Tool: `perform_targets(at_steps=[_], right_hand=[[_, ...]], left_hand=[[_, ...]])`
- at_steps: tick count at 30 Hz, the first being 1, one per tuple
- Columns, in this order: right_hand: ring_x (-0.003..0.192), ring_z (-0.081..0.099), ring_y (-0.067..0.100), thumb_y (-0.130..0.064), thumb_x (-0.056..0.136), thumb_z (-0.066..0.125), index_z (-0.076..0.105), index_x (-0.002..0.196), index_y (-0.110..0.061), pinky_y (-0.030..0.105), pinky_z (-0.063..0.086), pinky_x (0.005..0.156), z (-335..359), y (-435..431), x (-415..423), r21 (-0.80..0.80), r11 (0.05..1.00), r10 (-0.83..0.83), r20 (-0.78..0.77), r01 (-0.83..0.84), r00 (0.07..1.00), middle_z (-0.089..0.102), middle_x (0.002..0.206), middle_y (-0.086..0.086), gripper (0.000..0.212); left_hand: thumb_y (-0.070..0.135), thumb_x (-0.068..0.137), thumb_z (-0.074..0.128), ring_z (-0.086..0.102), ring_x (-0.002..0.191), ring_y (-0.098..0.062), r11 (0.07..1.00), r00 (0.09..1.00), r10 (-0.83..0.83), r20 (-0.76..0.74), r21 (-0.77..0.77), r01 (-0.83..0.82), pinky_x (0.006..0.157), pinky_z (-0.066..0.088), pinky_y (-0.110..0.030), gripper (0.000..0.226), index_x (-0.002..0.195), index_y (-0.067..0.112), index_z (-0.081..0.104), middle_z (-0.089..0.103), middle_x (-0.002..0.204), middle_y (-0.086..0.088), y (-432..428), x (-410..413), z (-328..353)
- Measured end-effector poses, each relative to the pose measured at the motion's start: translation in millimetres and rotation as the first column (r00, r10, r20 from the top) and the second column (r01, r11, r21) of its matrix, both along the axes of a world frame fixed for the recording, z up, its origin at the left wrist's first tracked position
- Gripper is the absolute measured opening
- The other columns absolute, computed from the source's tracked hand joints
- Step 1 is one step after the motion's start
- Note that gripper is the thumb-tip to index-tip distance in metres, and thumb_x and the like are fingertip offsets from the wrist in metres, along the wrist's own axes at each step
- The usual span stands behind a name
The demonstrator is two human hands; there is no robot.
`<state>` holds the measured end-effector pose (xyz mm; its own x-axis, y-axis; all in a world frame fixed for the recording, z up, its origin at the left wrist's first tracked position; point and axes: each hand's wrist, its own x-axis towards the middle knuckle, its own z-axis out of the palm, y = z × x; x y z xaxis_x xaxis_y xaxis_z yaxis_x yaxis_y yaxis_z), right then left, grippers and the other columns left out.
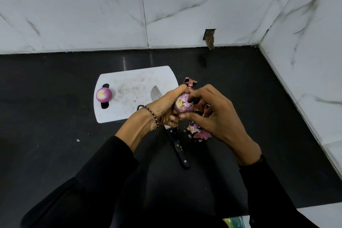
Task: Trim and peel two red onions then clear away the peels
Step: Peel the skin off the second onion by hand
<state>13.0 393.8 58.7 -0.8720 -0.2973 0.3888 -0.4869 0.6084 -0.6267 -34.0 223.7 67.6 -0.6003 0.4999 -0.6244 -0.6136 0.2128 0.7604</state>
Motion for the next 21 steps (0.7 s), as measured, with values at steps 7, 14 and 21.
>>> perform_targets(at_steps=[7,14,21], right_hand=[[0.077,0.050,0.008,-0.046,0.083,0.066,0.060,0.096,-0.015,0.023,0.049,0.064,-4.3,-4.7,-0.5,0.048,0.999,0.022,-0.015,-0.022,1.000,0.046,0.099,-0.015,0.033],[0.079,0.055,0.006,-0.042,0.076,0.075,0.055,0.100,-0.019,0.014,0.048,0.066,-6.2,-6.9,2.4,-0.082,0.996,-0.031,0.075,0.037,0.997,0.052,0.092,-0.019,0.038],[0.087,0.053,-0.006,-0.045,0.080,0.068,0.061,0.108,-0.017,0.008,0.045,0.072,-1.9,-5.6,2.2,-0.030,1.000,0.010,0.026,-0.009,1.000,0.047,0.098,-0.023,0.041]], left_hand=[[0.061,0.089,0.043,0.024,0.038,-0.007,1.000,1.000,0.012,0.011,-0.022,-0.012,0.037,0.021,-0.013,0.055,0.061,0.013,0.048,0.044,0.052,-0.002,-2.3,-3.2,-2.8],[0.062,0.088,0.046,0.027,0.037,-0.007,1.000,1.000,0.006,0.005,-0.021,-0.006,0.036,0.026,-0.014,0.056,0.064,0.011,0.052,0.046,0.054,-0.003,-5.0,-4.7,-2.0],[0.059,0.091,0.039,0.023,0.035,-0.006,0.998,1.000,-0.023,-0.012,-0.067,0.022,0.036,0.018,-0.013,0.054,0.067,0.011,0.048,0.045,0.053,-0.002,-2.8,-4.4,0.0]])
